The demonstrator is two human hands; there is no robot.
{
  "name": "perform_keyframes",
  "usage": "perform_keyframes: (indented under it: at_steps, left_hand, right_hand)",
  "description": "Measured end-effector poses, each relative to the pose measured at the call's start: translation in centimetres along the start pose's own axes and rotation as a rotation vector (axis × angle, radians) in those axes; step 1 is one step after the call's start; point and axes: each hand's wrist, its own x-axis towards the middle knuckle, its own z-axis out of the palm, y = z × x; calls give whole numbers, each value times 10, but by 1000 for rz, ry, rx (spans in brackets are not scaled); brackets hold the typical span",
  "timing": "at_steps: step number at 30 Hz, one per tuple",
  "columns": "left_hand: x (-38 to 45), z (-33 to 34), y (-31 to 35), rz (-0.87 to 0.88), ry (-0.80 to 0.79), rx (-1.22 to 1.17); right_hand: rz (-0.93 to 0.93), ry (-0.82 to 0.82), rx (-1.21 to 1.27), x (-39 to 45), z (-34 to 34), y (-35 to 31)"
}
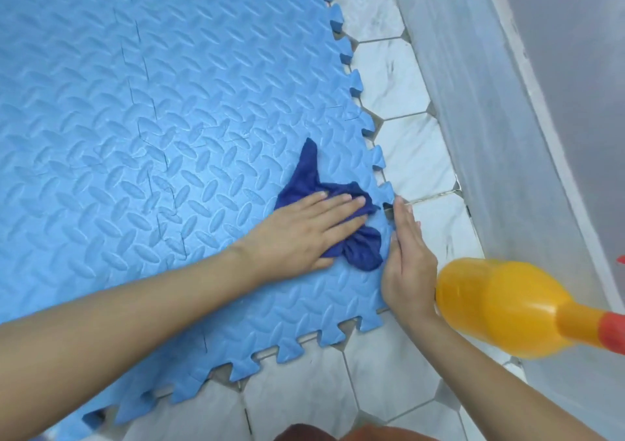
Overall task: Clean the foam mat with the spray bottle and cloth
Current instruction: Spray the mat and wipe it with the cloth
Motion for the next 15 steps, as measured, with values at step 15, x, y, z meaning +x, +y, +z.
perform_keyframes:
  at_steps: [15]
  left_hand:
    - [-44,-7,18,-131,38,-100]
  right_hand:
    - [-3,-24,-71,0,1,-1]
